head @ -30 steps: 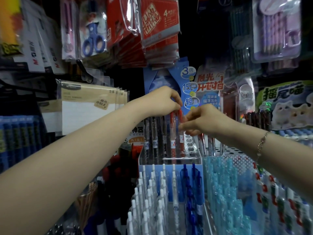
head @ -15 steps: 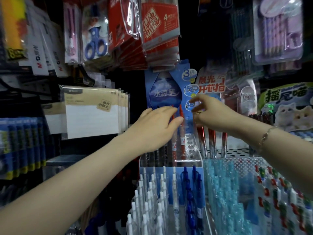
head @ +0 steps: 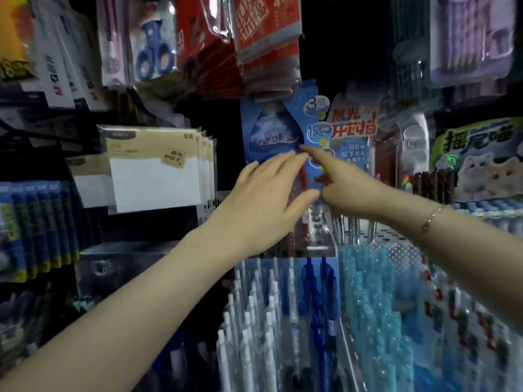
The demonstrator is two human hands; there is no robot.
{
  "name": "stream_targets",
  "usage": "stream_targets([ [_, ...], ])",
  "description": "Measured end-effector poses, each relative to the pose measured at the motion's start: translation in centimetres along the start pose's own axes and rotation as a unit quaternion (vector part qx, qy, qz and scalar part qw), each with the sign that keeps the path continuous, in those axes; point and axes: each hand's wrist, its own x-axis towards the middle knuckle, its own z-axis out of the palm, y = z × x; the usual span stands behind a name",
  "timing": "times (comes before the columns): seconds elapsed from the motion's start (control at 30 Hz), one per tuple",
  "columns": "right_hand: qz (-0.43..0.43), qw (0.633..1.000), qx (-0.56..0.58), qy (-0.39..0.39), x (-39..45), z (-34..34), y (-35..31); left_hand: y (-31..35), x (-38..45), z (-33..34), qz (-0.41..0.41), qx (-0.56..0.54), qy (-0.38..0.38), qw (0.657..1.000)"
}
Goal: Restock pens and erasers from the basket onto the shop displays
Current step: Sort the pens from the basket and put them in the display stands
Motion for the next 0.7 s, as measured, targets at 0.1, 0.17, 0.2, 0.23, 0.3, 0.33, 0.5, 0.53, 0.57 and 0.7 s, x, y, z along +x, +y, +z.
stream_targets([
  [0.1, 0.0, 0.998, 0.057, 0.021, -3.1, -1.7, -2.1, 2.7, -3.6, -2.5, 0.043, -0.176, 0.087, 0.98],
  [0.17, -0.02, 0.992, 0.121, 0.041, -7.5, -2.7, -4.5, 4.8, -6.8, -3.4, 0.082, -0.324, 0.124, 0.934],
  [0.2, -0.033, 0.986, 0.153, 0.057, -10.3, -3.1, -5.7, 6.1, -8.6, -3.2, 0.101, -0.403, 0.129, 0.9],
  [0.23, -0.043, 0.98, 0.179, 0.079, -13.2, -3.4, -6.7, 7.7, -10.3, -2.5, 0.114, -0.474, 0.128, 0.864],
  [0.3, -0.024, 0.974, 0.179, 0.137, -19.4, -3.2, -7.9, 11.6, -13.8, -0.3, 0.104, -0.591, 0.096, 0.794],
  [0.33, 0.013, 0.971, 0.163, 0.174, -22.4, -2.6, -7.7, 13.8, -15.6, 1.2, 0.085, -0.639, 0.068, 0.761],
  [0.5, 0.356, 0.832, 0.093, 0.414, -42.3, 2.5, -4.6, 25.9, -28.3, 11.5, -0.097, -0.764, -0.223, 0.597],
  [0.53, 0.427, 0.784, 0.075, 0.443, -47.2, 3.6, -4.1, 28.3, -31.9, 13.9, -0.138, -0.752, -0.302, 0.57],
  [0.57, 0.499, 0.732, 0.06, 0.46, -52.2, 4.8, -3.8, 30.5, -35.8, 16.3, -0.184, -0.729, -0.378, 0.54],
  [0.7, 0.721, 0.521, 0.044, 0.456, -71.7, 10.9, -4.2, 36.1, -51.9, 24.8, -0.371, -0.561, -0.593, 0.442],
])
